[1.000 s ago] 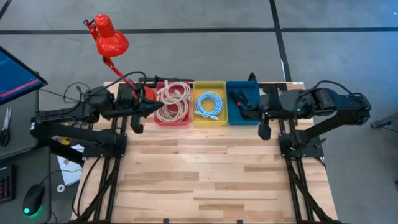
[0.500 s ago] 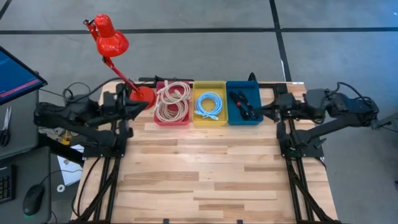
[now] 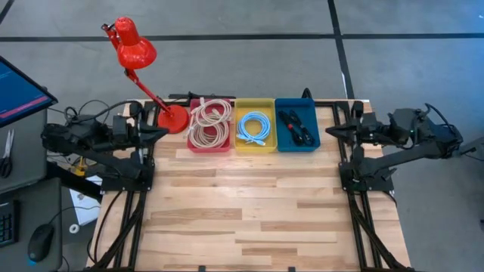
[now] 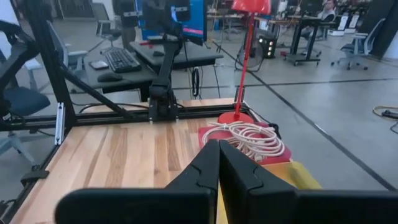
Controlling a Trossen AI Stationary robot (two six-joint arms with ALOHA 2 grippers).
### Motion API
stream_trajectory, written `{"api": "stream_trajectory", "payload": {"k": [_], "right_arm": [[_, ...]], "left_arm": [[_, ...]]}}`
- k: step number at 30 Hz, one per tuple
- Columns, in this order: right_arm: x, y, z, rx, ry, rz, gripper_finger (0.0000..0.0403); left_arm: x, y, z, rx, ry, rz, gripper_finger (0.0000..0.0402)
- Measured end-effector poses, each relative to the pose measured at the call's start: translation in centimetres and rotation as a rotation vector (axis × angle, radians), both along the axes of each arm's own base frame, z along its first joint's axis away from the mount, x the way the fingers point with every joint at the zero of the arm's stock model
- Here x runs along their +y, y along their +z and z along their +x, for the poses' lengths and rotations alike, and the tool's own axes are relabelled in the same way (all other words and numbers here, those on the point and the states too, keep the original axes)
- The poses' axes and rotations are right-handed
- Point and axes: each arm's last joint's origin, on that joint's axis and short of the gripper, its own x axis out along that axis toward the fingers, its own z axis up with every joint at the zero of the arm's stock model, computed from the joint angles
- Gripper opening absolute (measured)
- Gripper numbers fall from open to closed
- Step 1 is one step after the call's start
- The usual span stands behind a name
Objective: Pick & Place USB Port
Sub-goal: Return to Home Position
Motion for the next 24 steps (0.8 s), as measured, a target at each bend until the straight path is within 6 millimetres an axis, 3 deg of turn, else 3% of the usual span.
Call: {"api": "stream_trajectory", "payload": {"k": [10,24], "right_arm": [[-0.6,-2.8,-3.4,-0.080,-0.010,0.074,0.0000],[-1.0,-6.2,-5.8,-0.199,-0.001,0.065,0.0000]], "left_arm": [[1.0,-3.5,-2.9,-0.060,0.011,-0.065,0.0004],[1.6,-8.6,-4.6,-0.180,0.006,-0.091,0.0004]]}}
